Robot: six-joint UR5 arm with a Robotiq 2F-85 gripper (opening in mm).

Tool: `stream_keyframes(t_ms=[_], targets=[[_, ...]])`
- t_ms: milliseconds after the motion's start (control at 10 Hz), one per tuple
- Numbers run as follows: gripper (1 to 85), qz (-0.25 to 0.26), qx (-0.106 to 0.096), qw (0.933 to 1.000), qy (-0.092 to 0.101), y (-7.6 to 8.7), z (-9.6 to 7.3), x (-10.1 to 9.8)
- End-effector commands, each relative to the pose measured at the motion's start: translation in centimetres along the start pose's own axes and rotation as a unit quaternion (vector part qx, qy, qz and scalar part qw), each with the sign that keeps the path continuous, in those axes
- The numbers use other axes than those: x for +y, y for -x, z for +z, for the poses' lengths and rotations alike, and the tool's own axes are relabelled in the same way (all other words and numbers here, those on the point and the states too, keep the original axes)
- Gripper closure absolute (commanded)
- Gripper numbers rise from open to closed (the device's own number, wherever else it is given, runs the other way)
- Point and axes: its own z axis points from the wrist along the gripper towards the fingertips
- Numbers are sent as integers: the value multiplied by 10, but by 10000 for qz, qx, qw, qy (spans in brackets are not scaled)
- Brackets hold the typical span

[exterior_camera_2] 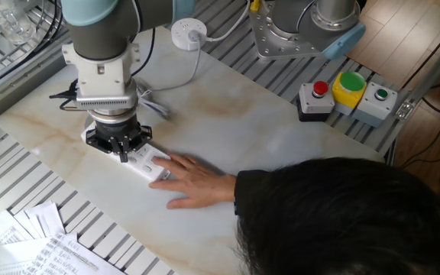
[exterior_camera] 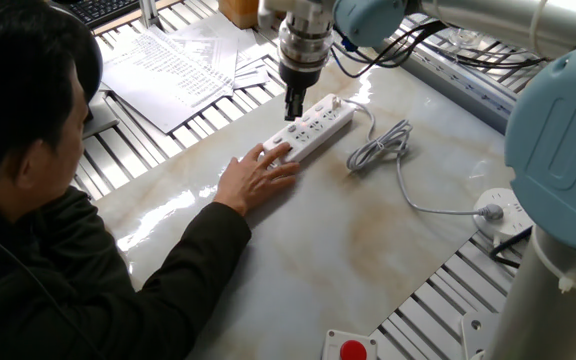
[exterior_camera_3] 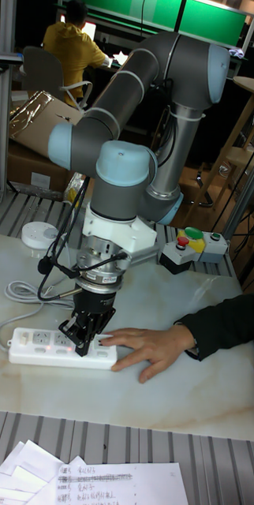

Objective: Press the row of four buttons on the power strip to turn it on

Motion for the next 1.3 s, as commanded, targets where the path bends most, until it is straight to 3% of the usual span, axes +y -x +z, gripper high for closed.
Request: stream_keyframes(t_ms=[0, 900, 1200], targets=[[847, 51, -80, 10000, 2, 5, 5, 1], [847, 53, -264, 9996, 15, -10, 19, 10], [847, 227, -57, 9996, 171, -14, -12, 20]])
